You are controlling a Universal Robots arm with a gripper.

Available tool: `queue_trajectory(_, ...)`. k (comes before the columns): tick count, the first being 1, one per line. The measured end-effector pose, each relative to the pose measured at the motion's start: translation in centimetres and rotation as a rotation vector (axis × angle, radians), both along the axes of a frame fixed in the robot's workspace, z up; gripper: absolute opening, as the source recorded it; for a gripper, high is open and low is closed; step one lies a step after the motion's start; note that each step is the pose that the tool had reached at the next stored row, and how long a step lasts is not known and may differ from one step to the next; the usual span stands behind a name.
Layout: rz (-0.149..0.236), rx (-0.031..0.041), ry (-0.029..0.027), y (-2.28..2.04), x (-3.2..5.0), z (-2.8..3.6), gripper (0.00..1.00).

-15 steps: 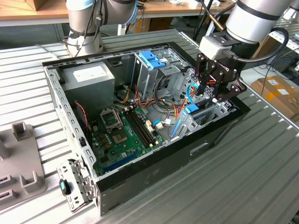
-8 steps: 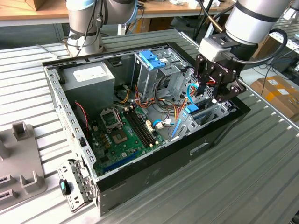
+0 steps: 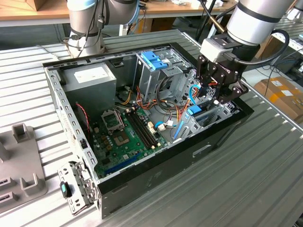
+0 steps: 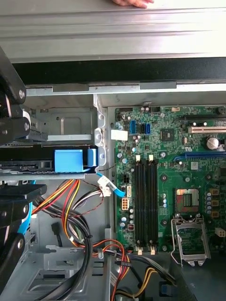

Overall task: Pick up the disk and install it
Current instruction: 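Insert the first disk wire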

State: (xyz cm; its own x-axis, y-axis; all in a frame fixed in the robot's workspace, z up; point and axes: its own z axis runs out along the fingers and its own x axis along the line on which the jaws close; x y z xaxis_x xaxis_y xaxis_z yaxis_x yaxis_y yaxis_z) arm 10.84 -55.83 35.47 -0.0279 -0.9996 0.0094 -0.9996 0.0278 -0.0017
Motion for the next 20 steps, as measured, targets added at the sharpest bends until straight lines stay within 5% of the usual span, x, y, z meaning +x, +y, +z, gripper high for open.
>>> queue_trajectory(20, 0.0, 0.0, 0.0, 0.02, 0.0, 0.37, 0.48)
